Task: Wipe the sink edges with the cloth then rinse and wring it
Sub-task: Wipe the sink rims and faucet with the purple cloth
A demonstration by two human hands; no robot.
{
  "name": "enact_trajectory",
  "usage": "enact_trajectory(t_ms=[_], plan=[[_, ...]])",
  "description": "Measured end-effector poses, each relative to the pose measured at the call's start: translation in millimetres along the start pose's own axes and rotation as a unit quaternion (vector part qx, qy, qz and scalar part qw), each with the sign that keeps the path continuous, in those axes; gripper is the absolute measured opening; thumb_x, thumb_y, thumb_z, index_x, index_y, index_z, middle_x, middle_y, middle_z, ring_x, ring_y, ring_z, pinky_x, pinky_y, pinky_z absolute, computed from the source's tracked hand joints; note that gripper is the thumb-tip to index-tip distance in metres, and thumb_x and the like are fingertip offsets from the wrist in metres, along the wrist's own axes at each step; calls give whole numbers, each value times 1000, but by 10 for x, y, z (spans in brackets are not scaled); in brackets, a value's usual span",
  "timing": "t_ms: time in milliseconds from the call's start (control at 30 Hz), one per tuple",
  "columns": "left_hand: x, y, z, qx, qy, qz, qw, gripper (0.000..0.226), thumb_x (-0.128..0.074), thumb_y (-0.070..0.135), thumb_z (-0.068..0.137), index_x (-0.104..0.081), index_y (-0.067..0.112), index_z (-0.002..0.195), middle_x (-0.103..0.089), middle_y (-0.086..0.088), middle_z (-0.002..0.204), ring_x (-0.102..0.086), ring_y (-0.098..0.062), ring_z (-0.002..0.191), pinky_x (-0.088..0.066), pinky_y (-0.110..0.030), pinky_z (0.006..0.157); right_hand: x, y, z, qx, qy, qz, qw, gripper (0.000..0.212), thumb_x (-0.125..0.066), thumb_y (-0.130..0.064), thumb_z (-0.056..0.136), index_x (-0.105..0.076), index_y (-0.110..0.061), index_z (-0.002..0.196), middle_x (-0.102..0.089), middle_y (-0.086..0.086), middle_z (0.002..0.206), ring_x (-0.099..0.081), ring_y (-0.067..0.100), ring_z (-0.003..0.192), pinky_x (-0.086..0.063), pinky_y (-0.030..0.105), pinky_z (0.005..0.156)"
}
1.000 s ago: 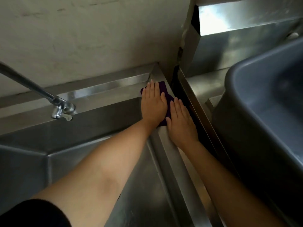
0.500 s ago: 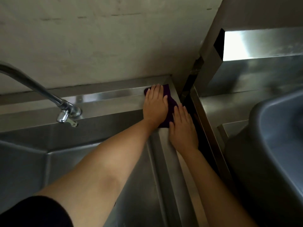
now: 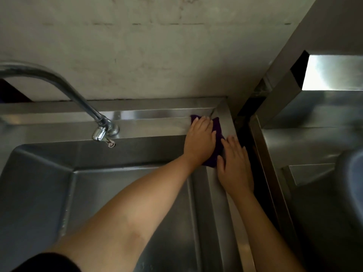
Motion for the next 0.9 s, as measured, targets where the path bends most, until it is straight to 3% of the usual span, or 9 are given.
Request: enact_trajectory(t_ms=[233,367,533,600,667,767,900], plan=[[94,53,-232,-12,-49,-37,998,47,-38,24,98,-42,4,139,-45,-11,145,-34,-22,139,-7,-31,118,-11,-10,-3,12,0,-27,1000,47,-49,-15,92,-40,-18,138,-28,3,154,-15,14,145,-8,38,120],[170,-4,-315,-34,-132,-89,987,60,-38,34,98,-18,11,150,-35,-10,151,-24,-21,143,-4,-30,119,1,-37,-1,14,3,-2,1000,39,-38,-14,97,-45,-16,135,-30,5,153,-16,14,144,-8,37,120],[164,-95,-429,-67,-288,-48,954,90,-56,49,87,-6,11,151,-8,-5,160,-2,-16,148,10,-23,113,31,-29,13,21,13,42,999,36,-39,-8,96,-53,-12,130,-38,8,149,-26,18,142,-9,36,119],[160,-90,-438,-76,-287,-44,954,95,-61,52,82,-10,12,151,-12,-5,160,-7,-17,147,6,-26,116,65,7,8,9,25,87,996,34,-40,-4,96,-58,-9,124,-43,10,145,-32,19,139,-10,34,118],[184,-55,-446,-74,-261,-66,960,87,-66,49,80,-24,14,149,-30,-5,154,-24,-19,142,-11,-30,118,93,28,-12,-1,30,126,992,33,-39,-3,96,-59,-8,123,-47,10,143,-35,20,138,-10,32,118],[247,3,-575,-47,-217,-133,966,61,-69,34,81,-47,17,135,-56,-6,129,-48,-23,120,-37,-33,99,103,22,-38,-8,29,164,986,34,-37,-7,97,-58,-7,124,-48,9,142,-36,18,136,-9,31,118],[341,92,-827,-24,-151,-153,976,38,-65,25,82,-59,14,118,-66,-9,109,-59,-28,101,-44,-35,82,117,52,-74,-17,36,197,980,43,-33,-19,91,-58,-8,124,-50,9,140,-37,17,136,-11,31,118]])
Point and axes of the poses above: each hand's wrist, its own z-axis towards the middle knuckle, its own x-axis out of the back of the hand, y = z × x, the point moved 7 cm from there along z, towards the middle knuckle
